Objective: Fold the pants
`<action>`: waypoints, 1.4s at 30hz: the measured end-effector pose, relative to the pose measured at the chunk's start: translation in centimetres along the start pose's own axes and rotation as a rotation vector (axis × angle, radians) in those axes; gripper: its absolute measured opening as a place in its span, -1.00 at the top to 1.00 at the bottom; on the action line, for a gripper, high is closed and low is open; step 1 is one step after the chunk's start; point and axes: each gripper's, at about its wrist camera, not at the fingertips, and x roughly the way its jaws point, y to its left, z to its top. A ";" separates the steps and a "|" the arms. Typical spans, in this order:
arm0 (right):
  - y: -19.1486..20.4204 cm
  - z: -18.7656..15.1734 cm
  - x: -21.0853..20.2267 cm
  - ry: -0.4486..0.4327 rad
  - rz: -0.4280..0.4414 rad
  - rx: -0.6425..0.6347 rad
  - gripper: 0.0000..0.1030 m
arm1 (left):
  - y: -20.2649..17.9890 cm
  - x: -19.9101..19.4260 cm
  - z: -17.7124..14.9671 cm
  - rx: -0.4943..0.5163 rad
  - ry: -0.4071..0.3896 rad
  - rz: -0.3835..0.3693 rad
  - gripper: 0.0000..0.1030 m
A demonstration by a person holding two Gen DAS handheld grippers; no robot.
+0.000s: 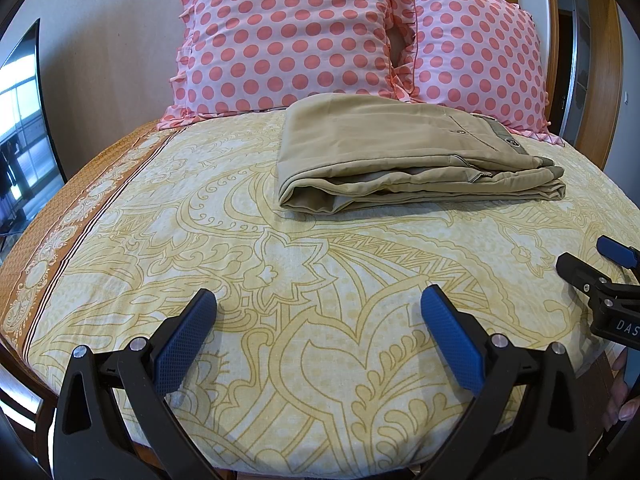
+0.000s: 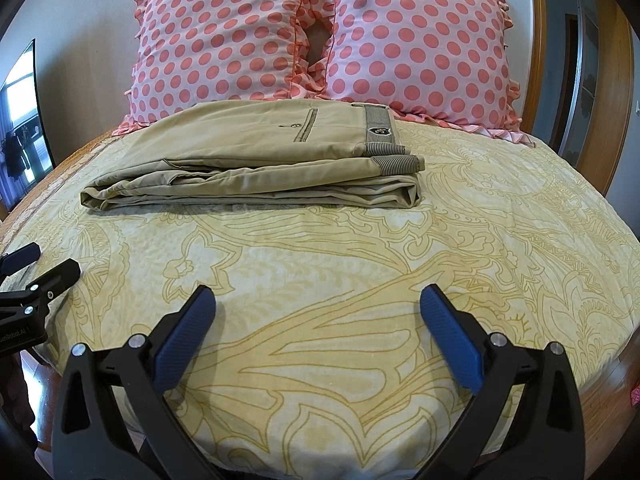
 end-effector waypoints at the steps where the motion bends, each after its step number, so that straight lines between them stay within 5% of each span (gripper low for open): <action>1: 0.0 0.0 0.0 0.000 0.000 0.000 -0.97 | 0.0 0.0 0.0 0.000 0.000 0.000 -0.97; 42: 0.1 0.0 0.0 -0.002 -0.002 0.001 -0.97 | 0.0 -0.1 0.1 -0.002 -0.013 -0.002 -0.97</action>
